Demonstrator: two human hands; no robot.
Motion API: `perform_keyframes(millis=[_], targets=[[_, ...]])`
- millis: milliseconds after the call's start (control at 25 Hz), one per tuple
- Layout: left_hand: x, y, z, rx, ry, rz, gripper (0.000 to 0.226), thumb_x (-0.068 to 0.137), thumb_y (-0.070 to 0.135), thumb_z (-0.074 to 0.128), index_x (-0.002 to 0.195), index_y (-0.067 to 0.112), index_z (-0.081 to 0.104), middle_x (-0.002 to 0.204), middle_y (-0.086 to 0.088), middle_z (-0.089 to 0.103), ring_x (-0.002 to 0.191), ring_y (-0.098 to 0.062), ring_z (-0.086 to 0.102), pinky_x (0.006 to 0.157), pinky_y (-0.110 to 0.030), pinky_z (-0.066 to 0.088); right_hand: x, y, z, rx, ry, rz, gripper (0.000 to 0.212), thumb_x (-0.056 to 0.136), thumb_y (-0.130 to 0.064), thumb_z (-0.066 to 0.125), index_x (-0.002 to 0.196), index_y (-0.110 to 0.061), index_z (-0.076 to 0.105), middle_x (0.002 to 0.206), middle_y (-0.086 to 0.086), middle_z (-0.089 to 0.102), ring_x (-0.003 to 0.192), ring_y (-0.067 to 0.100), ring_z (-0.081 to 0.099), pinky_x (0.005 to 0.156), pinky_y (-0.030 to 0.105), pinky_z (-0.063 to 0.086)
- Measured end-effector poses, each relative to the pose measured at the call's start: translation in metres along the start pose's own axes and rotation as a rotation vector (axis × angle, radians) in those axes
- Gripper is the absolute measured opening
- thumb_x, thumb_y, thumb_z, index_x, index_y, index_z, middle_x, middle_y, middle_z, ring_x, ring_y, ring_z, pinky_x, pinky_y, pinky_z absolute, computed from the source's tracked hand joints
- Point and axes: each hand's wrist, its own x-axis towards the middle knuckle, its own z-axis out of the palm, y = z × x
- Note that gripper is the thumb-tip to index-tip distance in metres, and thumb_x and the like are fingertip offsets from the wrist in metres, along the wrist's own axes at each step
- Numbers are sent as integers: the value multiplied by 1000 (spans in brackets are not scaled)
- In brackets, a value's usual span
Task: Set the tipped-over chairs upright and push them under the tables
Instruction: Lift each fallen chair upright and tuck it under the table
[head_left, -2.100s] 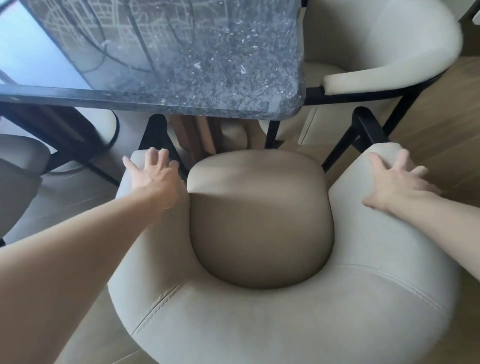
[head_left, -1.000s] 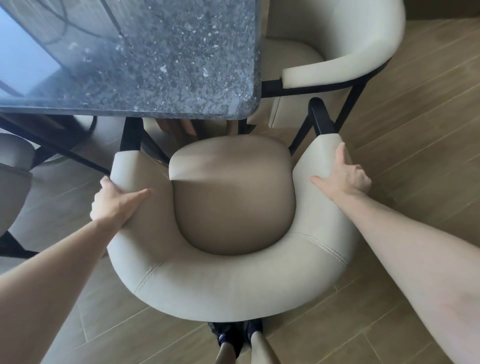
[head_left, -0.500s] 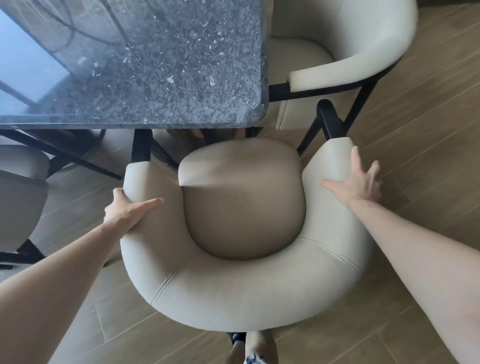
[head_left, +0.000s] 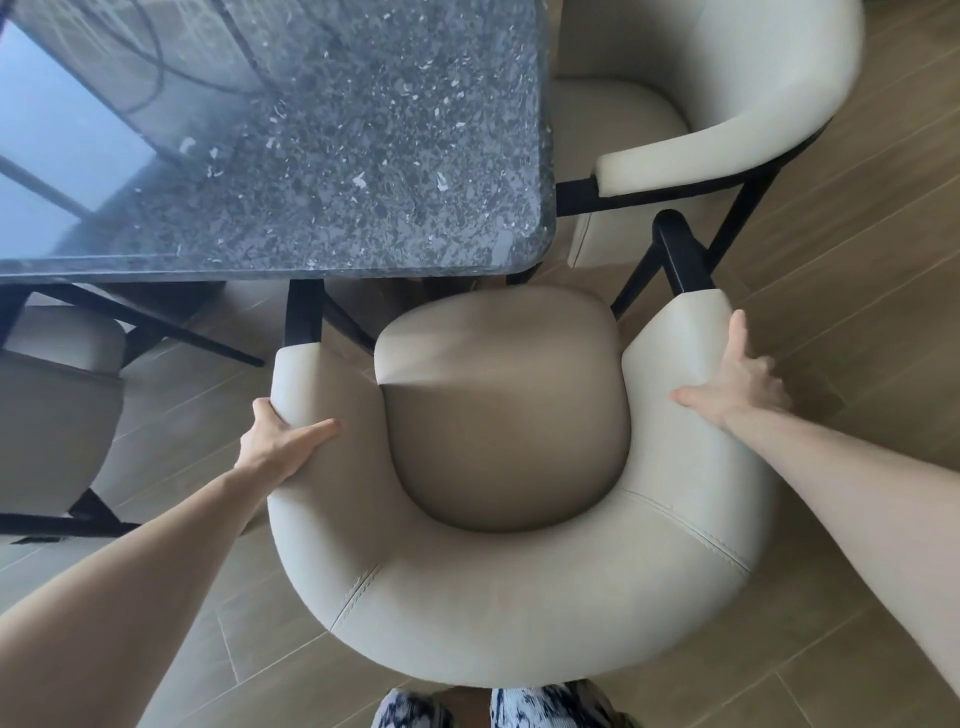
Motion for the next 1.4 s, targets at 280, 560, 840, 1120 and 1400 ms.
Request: perform_keyframes(millis=[280, 560, 840, 1120, 1400], targets=[[10, -16, -12, 28, -69, 53, 77, 59, 60, 76, 111, 26, 31, 104, -8, 56, 88, -31, 57, 67, -37, 45, -15, -9, -3, -61, -57, 3, 119, 81, -41, 75, 154, -37, -18, 136, 28, 45, 112, 46, 57, 86, 44, 45], [46, -38, -79, 100, -58, 51, 77, 64, 61, 80, 116, 24, 35, 103, -7, 59, 83, -27, 60, 66, -38, 49, -59, -68, -4, -63, -105, 0, 116, 82, -41, 74, 155, -36, -16, 142, 26, 44, 120, 46, 54, 91, 46, 45], [96, -77, -162, 134, -40, 95, 77, 64, 61, 80, 114, 28, 32, 96, -3, 56, 77, -20, 56, 60, -36, 44, -118, -140, 27, -5, -108, 25, 117, 82, -40, 75, 155, -37, -16, 145, 25, 43, 126, 45, 51, 96, 47, 44], [158, -116, -222, 119, -35, 78, 89, 60, 62, 82, 126, 25, 35, 103, -8, 59, 83, -28, 60, 70, -41, 50, -148, -221, 55, -10, -96, 10, 119, 81, -43, 74, 155, -37, -18, 146, 24, 41, 127, 42, 51, 98, 46, 43], [207, -129, -255, 97, -52, 82, 84, 62, 58, 85, 121, 24, 35, 102, -9, 60, 87, -34, 63, 81, -48, 56, -157, -273, 75, -6, -72, 24, 120, 80, -43, 76, 156, -37, -16, 146, 22, 44, 129, 41, 50, 100, 45, 43]])
